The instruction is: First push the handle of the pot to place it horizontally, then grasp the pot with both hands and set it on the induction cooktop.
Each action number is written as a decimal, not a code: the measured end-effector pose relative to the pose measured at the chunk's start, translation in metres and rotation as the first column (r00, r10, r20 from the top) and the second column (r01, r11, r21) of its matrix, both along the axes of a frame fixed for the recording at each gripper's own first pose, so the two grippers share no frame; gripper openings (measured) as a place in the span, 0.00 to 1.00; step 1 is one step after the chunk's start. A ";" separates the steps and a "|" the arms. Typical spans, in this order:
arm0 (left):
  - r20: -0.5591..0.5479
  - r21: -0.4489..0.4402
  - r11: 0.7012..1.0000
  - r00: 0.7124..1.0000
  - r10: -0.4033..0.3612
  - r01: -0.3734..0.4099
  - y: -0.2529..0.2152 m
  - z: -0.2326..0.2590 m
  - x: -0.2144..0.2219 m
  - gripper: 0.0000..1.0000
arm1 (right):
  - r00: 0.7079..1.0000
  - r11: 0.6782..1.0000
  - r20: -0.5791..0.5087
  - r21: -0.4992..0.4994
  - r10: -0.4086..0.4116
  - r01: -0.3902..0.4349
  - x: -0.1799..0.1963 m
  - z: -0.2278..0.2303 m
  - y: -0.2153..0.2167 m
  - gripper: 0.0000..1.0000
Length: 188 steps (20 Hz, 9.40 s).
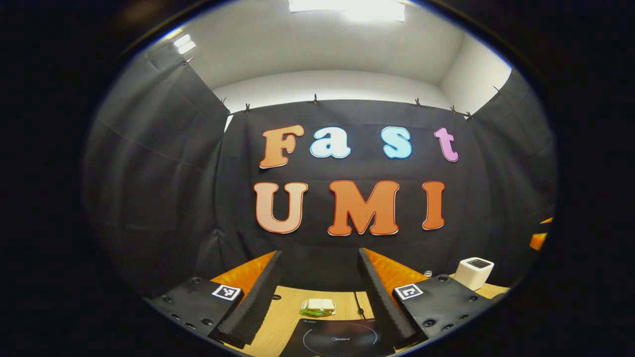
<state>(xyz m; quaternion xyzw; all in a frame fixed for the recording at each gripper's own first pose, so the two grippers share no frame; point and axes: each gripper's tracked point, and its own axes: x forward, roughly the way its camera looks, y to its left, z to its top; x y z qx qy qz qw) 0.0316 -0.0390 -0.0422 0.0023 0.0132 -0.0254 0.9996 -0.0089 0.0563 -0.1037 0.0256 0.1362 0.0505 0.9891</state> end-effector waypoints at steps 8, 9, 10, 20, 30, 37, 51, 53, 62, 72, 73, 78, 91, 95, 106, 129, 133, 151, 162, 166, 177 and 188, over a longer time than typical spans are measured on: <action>-0.013 0.019 1.000 1.000 0.022 -0.022 0.002 -0.015 0.008 0.96 | 0.960 0.993 -0.274 0.110 0.059 -0.030 -0.021 -0.085 0.025 0.55; -0.015 0.024 1.000 1.000 0.020 -0.019 0.000 -0.018 0.008 0.96 | 0.947 0.993 -0.314 0.119 0.061 -0.025 -0.027 -0.099 0.028 0.47; -0.017 0.028 0.999 1.000 0.017 -0.017 -0.001 -0.020 0.008 0.96 | 0.935 0.990 -0.347 0.138 0.075 -0.028 -0.031 -0.108 0.032 0.43; 0.017 0.030 0.999 1.000 0.012 -0.013 -0.009 -0.012 0.011 0.96 | 0.801 0.953 -0.562 0.302 0.208 -0.035 -0.076 -0.178 0.078 0.00; 0.060 0.016 0.998 0.996 0.067 -0.068 0.016 -0.006 0.009 0.96 | 0.566 0.892 -0.760 0.442 0.320 0.089 -0.122 -0.224 0.107 0.00; 0.058 0.018 0.996 0.995 0.081 -0.082 0.024 -0.009 0.006 0.96 | 0.375 0.894 -0.856 0.429 0.357 0.128 -0.157 -0.265 0.120 0.00; 0.047 0.030 0.998 0.997 0.061 -0.062 0.018 -0.012 0.005 0.96 | 0.272 0.914 -0.908 0.370 0.318 0.167 -0.158 -0.292 0.098 0.00; 0.041 0.031 0.998 0.997 0.059 -0.060 0.016 -0.014 0.007 0.96 | 0.265 0.916 -0.914 0.360 0.307 0.179 -0.158 -0.296 0.089 0.00; 0.023 0.032 0.998 0.999 0.046 -0.046 0.006 -0.020 0.011 0.96 | 0.299 0.930 -0.927 0.298 0.227 0.217 -0.135 -0.304 0.055 0.00; 0.014 0.032 0.996 0.996 0.083 -0.084 0.026 -0.030 0.008 0.96 | 0.345 0.932 -0.935 0.197 0.085 0.305 -0.100 -0.319 0.008 0.00; 0.006 0.035 0.995 0.996 0.088 -0.088 0.029 -0.034 0.008 0.96 | 0.346 0.926 -0.935 0.195 0.077 0.323 -0.098 -0.320 0.006 0.00; -0.014 0.052 0.991 0.992 0.125 -0.124 0.046 -0.044 0.011 0.97 | 0.352 0.919 -0.935 0.170 0.037 0.356 -0.083 -0.326 -0.008 0.00; -0.035 0.055 0.990 0.990 0.135 -0.133 0.050 -0.054 0.005 0.96 | 0.375 0.899 -0.926 0.134 -0.037 0.418 -0.025 -0.342 -0.034 0.00; -0.062 0.065 0.991 0.991 0.122 -0.118 0.045 -0.059 0.003 0.97 | 0.384 0.896 -0.921 0.117 -0.063 0.427 -0.015 -0.346 -0.044 0.00; -0.068 0.063 0.991 0.991 0.119 -0.115 0.042 -0.056 -0.014 0.96 | 0.405 0.907 -0.912 0.115 -0.065 0.404 0.015 -0.359 -0.053 0.00; -0.426 -0.033 0.982 0.886 -0.182 0.186 -0.126 -0.180 -0.009 0.97 | 0.676 0.986 -0.736 0.083 -0.035 0.142 0.062 -0.276 -0.058 0.72; -0.565 -0.091 0.958 0.778 -0.275 0.273 -0.178 -0.230 -0.015 0.98 | 0.707 0.995 -0.707 0.057 -0.019 0.083 0.068 -0.275 -0.050 0.86; -0.793 -0.144 0.941 0.533 -0.295 0.307 -0.267 -0.388 0.015 0.88 | 0.711 0.998 -0.702 -0.057 -0.047 0.010 0.081 -0.307 -0.051 0.91; -0.807 -0.169 0.950 0.516 -0.287 0.264 -0.268 -0.409 0.016 0.88 | 0.696 0.995 -0.712 -0.101 -0.091 0.026 0.087 -0.326 -0.058 0.91; -0.809 -0.176 0.950 0.513 -0.288 0.256 -0.271 -0.421 0.021 0.90 | 0.697 0.991 -0.709 -0.133 -0.108 0.018 0.088 -0.334 -0.061 0.91; -0.786 -0.139 0.947 0.550 -0.283 0.289 -0.305 -0.445 0.048 0.85 | 0.670 0.983 -0.726 -0.182 -0.157 0.034 0.080 -0.358 -0.076 0.81; -0.783 -0.051 0.963 0.588 -0.203 0.264 -0.301 -0.459 0.050 0.78 | 0.669 0.981 -0.725 -0.188 -0.164 0.036 0.074 -0.355 -0.067 0.64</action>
